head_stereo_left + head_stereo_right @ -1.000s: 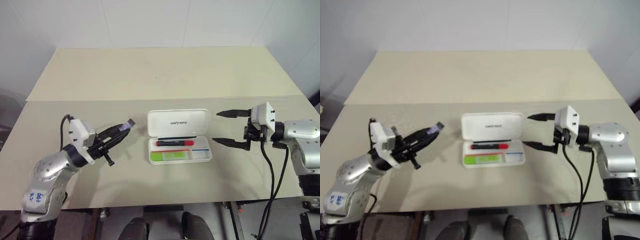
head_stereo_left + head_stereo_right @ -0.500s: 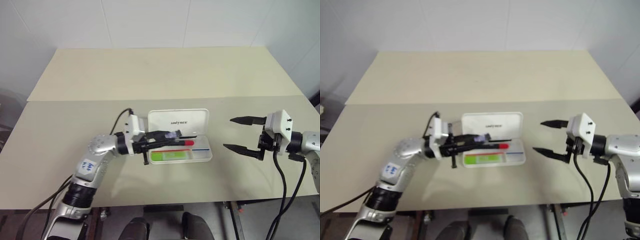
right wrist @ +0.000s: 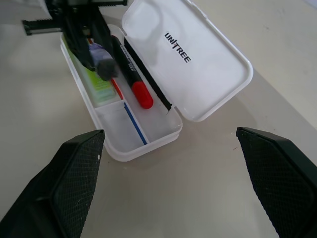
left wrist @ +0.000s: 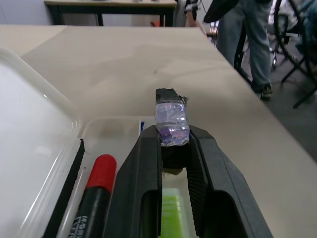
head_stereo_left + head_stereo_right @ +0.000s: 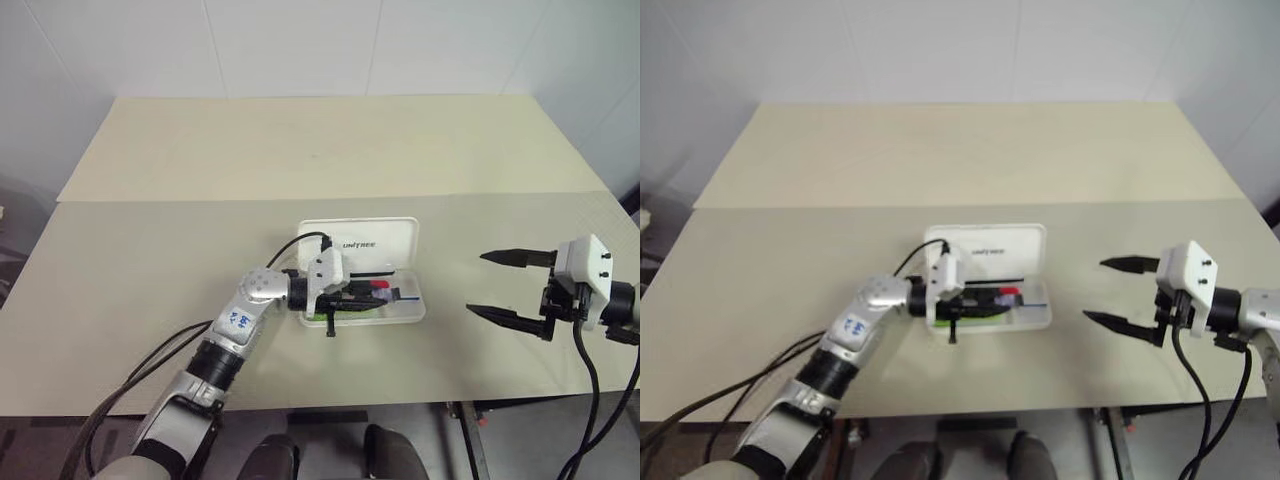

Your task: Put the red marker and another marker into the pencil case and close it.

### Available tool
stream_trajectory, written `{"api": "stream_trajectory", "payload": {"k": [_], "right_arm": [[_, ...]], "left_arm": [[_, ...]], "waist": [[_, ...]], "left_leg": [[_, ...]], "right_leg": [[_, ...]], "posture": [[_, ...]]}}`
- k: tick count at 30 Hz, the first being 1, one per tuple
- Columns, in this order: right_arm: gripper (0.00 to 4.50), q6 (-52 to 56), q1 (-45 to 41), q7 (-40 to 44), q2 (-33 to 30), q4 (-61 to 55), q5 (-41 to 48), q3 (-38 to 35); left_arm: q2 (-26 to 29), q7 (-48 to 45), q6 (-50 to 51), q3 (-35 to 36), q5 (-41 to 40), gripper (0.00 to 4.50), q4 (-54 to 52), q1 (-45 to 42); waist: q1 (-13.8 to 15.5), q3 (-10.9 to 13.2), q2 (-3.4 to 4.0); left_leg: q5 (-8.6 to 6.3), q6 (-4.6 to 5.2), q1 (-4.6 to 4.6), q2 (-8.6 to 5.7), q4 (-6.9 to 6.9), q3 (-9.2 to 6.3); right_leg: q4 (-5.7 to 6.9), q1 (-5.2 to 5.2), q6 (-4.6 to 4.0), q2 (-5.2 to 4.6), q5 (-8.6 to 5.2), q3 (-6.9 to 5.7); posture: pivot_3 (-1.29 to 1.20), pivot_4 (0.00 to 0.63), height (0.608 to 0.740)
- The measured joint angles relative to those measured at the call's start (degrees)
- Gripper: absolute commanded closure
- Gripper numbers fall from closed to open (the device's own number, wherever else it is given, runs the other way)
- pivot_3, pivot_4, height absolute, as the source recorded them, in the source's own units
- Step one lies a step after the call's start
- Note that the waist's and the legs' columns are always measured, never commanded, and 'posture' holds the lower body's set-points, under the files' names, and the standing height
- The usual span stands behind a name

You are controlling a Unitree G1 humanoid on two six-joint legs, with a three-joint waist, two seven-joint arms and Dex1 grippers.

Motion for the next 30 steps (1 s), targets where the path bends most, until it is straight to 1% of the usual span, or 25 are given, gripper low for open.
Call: {"api": "stream_trajectory", "payload": {"k": [8,11,25,27,29,30], "right_arm": [[0.00,0.1,0.7,-0.9,0.0,-2.0,0.2,-0.2],[0.00,0.2,0.8,-1.5,0.0,-2.7,0.4,-0.2],[0.00,0.3,2.6,-4.5,0.7,-5.7,1.2,-0.2],[0.00,0.3,2.7,-5.0,0.8,-5.9,1.4,-0.2],[0.00,0.3,2.7,-5.5,0.9,-6.0,1.5,-0.2],[0.00,0.3,2.7,-5.7,1.0,-6.1,1.5,-0.2]], "left_arm": [[-3.8,-0.3,-1.9,-0.4,2.6,4.13,5.8,-2.8],[-5.2,-0.4,-2.1,-0.6,3.3,4.13,6.5,-3.5],[-7.0,-1.1,-0.6,-1.8,5.5,4.13,8.7,-3.6],[-7.3,-1.0,-0.3,-1.8,5.5,3.40,9.1,-3.9],[-7.8,-0.9,-0.4,-1.8,5.6,2.82,10.4,-4.6],[-8.2,-0.8,-0.4,-1.8,5.6,2.42,11.1,-5.0]], "waist": [[0.1,0.0,-0.01],[0.2,0.0,-0.01],[1.1,0.0,-0.01],[1.2,0.0,-0.01],[1.2,0.0,-0.01],[1.2,0.0,-0.01]], "left_leg": [[-0.01,0.01,-0.02,0.00,0.02,0.01],[0.00,0.02,-0.02,0.00,0.03,0.02],[0.00,0.03,-0.02,0.00,0.05,0.03],[0.00,0.03,-0.02,-0.01,0.06,0.03],[0.01,0.04,-0.02,-0.01,0.07,0.03],[0.01,0.04,-0.02,-0.01,0.07,0.03]], "right_leg": [[-0.03,0.00,0.07,-0.01,0.04,-0.02],[-0.03,0.00,0.08,-0.01,0.04,-0.02],[-0.03,0.00,0.09,-0.01,0.05,-0.02],[-0.03,0.01,0.09,-0.01,0.05,-0.02],[-0.03,0.01,0.09,-0.01,0.06,-0.03],[-0.03,0.02,0.10,0.00,0.06,-0.03]], "posture": [[0.00,0.150,0.740],[0.00,0.150,0.740],[0.00,0.150,0.740],[0.00,0.150,0.740],[0.00,0.150,0.740],[0.00,0.150,0.740]]}}
